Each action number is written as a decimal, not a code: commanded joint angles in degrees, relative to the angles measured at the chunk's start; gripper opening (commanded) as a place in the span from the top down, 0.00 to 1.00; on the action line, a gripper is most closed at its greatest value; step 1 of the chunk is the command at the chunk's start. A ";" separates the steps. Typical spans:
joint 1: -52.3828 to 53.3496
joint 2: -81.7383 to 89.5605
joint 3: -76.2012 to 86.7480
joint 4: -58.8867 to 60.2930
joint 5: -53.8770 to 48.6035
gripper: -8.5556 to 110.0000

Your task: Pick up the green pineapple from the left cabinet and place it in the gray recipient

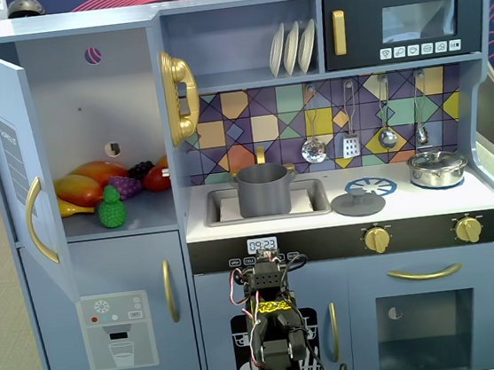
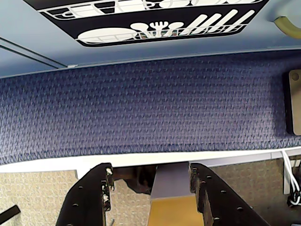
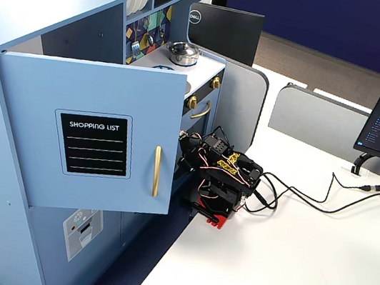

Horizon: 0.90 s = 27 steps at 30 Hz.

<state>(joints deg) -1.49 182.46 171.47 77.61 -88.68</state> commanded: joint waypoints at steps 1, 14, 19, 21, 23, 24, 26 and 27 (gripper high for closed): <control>4.83 -0.35 0.53 10.02 2.02 0.93; 0.79 -0.35 0.53 8.79 -5.36 0.93; -21.45 -0.44 0.53 -13.80 -6.68 0.93; -30.94 -0.35 0.53 -32.52 2.37 0.93; -36.74 -2.29 0.53 -51.06 2.20 0.93; -39.37 -3.96 0.53 -60.29 0.44 0.93; -42.89 -8.17 -0.62 -74.97 -3.16 0.90; -43.68 -10.37 -3.34 -75.76 -4.57 0.88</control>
<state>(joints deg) -38.67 177.28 172.44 29.09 -90.09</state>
